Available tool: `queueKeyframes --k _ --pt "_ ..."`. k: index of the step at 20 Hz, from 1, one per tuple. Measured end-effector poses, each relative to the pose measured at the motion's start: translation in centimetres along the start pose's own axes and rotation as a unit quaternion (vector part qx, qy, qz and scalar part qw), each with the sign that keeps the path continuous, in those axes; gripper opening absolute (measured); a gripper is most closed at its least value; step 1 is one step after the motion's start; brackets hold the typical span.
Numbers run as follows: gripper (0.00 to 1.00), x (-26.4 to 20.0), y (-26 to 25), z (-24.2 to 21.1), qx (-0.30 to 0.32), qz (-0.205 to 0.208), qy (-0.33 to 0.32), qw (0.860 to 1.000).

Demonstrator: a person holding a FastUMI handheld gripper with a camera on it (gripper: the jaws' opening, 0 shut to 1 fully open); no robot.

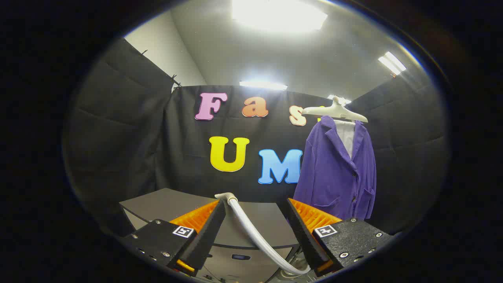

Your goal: Iron the clothes twice with a garment steamer, once on the left side and once on the right side.

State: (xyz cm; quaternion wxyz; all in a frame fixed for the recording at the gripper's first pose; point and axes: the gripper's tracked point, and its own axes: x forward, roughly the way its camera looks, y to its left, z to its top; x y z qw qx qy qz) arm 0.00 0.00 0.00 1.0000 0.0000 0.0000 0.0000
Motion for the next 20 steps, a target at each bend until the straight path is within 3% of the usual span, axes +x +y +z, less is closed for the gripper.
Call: queueKeyframes --k 8,20 --pt "0.95 -0.3 -3.7 0.7 -0.030 0.007 -0.004 1.000" --pt "0.95 -5.0 -9.3 2.8 -0.022 0.105 -0.015 0.994"
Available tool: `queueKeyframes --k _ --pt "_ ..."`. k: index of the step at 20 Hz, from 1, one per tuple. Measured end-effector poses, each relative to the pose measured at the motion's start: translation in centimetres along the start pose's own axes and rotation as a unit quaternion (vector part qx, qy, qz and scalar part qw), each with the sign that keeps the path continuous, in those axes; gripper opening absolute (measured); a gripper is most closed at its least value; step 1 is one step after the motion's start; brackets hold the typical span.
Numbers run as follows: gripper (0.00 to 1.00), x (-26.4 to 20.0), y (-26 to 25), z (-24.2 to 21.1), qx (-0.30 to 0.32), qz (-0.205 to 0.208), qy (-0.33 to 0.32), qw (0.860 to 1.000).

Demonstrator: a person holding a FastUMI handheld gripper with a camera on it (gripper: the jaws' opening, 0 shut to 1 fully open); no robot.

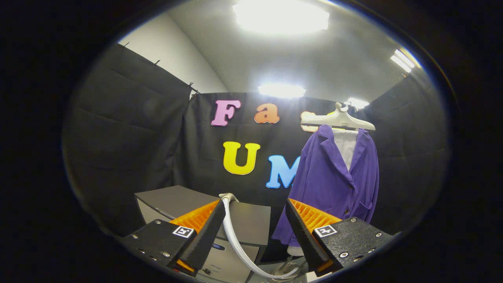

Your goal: Iron the clothes twice with a garment steamer, once on the left side and once on the right side.

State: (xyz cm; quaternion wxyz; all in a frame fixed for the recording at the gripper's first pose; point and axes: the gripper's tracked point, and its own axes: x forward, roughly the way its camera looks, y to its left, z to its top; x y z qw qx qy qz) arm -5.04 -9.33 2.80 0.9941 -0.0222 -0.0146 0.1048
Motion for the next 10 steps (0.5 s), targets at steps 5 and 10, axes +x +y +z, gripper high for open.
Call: queueKeyframes --k 5,10 --pt "0.95 -3.5 -1.2 -0.6 -0.009 0.038 0.002 0.999" --pt "0.95 -4.8 -2.1 -0.1 0.038 0.047 0.007 0.998"
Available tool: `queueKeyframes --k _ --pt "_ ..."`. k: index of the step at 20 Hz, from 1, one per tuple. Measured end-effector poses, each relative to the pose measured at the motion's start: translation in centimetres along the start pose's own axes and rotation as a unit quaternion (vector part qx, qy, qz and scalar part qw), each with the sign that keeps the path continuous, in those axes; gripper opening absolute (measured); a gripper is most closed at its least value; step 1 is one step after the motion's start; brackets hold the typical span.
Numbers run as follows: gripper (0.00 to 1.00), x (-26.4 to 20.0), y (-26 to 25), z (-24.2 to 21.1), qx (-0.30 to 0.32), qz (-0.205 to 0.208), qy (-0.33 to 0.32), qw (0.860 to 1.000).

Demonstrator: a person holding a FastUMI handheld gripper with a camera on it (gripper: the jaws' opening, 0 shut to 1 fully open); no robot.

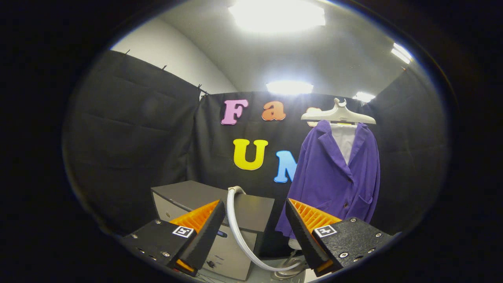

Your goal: Iron the clothes twice with a garment steamer, once on the left side and once on the right side.

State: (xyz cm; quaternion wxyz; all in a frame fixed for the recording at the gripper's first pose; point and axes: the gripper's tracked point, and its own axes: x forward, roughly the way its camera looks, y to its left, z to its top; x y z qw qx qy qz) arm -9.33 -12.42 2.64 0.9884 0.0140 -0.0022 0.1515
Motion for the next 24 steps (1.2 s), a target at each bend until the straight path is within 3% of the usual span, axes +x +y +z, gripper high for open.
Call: queueKeyframes --k 12,16,20,24 --pt "0.95 5.8 -1.5 -0.8 -0.015 -0.024 0.030 0.999" --pt "0.95 9.6 0.6 -0.1 0.010 -0.015 0.044 0.999" --pt "0.95 14.8 2.2 0.6 -0.007 -0.015 0.071 0.997" --pt "0.95 20.3 5.2 1.7 0.028 0.007 0.090 0.996"
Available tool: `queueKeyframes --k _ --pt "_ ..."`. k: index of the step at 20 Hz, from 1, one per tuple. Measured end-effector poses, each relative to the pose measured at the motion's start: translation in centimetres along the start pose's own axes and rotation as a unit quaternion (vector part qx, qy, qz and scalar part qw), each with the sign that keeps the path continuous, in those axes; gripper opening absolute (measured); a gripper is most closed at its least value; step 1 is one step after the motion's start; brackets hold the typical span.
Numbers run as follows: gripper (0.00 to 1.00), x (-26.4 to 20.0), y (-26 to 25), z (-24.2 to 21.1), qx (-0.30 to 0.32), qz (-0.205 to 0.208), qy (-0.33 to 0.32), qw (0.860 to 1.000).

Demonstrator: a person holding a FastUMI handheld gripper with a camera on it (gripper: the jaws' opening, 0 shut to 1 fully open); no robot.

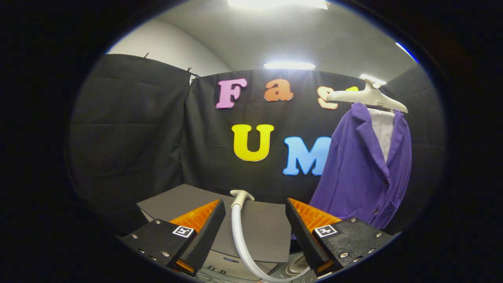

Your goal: Iron the clothes twice with a garment steamer, once on the left side and once on the right side.

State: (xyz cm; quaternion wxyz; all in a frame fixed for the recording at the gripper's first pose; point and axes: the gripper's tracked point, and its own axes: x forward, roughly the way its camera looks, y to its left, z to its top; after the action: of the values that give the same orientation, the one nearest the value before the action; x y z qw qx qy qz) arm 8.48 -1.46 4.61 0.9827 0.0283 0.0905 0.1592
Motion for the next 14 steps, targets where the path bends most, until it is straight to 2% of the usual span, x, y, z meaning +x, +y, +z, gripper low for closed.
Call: queueKeyframes --k 2,5,7,9,14 --pt "0.95 2.5 0.7 0.9 0.003 0.008 0.005 1.000" --pt "0.95 6.8 -0.2 1.0 0.016 -0.021 0.035 0.999" --pt "0.95 9.4 0.5 0.6 0.038 -0.014 0.060 0.997" --pt "0.95 12.2 0.2 0.8 0.054 -0.025 0.068 0.996" --pt "0.95 17.9 -0.4 -3.3 0.050 -0.056 0.178 0.981"
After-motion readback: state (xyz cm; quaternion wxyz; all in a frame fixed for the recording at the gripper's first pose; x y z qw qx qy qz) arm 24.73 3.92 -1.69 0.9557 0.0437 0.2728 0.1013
